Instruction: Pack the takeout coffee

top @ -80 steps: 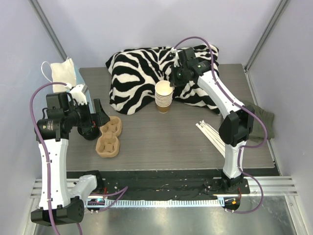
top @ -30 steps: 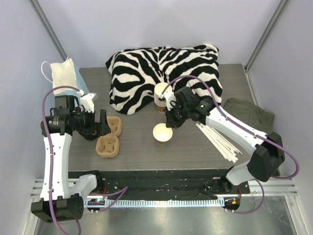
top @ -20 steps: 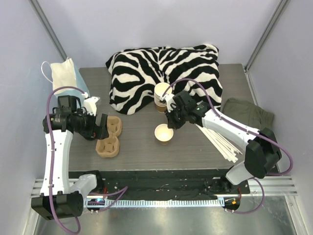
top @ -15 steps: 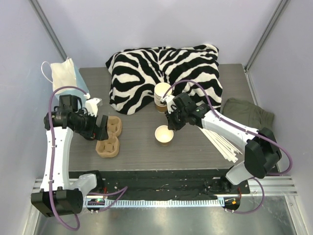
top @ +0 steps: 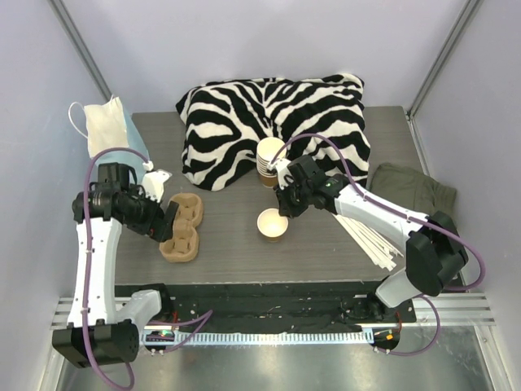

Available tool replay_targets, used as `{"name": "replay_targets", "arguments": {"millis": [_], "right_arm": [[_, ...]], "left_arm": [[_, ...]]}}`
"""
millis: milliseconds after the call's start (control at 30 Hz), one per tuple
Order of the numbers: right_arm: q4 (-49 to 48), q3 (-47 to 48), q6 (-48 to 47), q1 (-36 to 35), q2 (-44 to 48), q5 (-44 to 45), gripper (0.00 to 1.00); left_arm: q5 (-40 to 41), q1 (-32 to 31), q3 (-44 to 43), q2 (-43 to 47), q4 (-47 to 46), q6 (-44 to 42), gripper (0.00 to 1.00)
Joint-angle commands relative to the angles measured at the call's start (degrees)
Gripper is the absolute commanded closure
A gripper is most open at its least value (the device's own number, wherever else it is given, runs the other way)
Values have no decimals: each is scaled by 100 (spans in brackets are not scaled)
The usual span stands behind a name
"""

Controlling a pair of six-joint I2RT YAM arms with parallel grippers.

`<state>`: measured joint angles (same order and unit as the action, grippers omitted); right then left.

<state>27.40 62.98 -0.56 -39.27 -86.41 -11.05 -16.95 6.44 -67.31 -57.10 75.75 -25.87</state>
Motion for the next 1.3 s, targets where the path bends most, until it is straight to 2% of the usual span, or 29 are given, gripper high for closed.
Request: {"name": "replay_targets", "arguments": {"millis": [0,133,200,333,367,433,467,533,633,800,933,1267], "right_arm": [[-226,30,38,-11,-51,32,85],[-174,83,47,-2,-25,24,74],[-147,83,47,7,1,-2,60],[-42,205,47,42,80,-64,47],[-15,258,47,68,115,-55,39],[64,459,47,138,221,-73,31],[90,548,21,234,247,-82,22],[160,784,-14,349,370,-256,11],[169,1066,-32,551,484,-407,3],[196,1366,38,648,625,-468,0],[239,1287,-6,675,722,-819,0],[319,1190,-15,692,775,-1048,0]], "left_arm": [[104,-11,-213,-257,247,-287,0],[104,-11,-46,-389,230,-270,0],[52,-11,16,-468,256,-235,0],[-10,-11,-80,-434,187,-191,0],[77,-11,-98,-407,143,-173,0],[262,-20,-142,-363,-51,-15,0],[436,-11,-168,-381,-60,11,0],[526,-11,-230,-433,19,-190,0],[535,-11,-213,-434,28,-559,0],[587,-11,59,-530,-218,-1261,0],[789,-20,358,-819,-718,-1377,1],[834,-20,165,-1690,-1439,-1052,18]]}}
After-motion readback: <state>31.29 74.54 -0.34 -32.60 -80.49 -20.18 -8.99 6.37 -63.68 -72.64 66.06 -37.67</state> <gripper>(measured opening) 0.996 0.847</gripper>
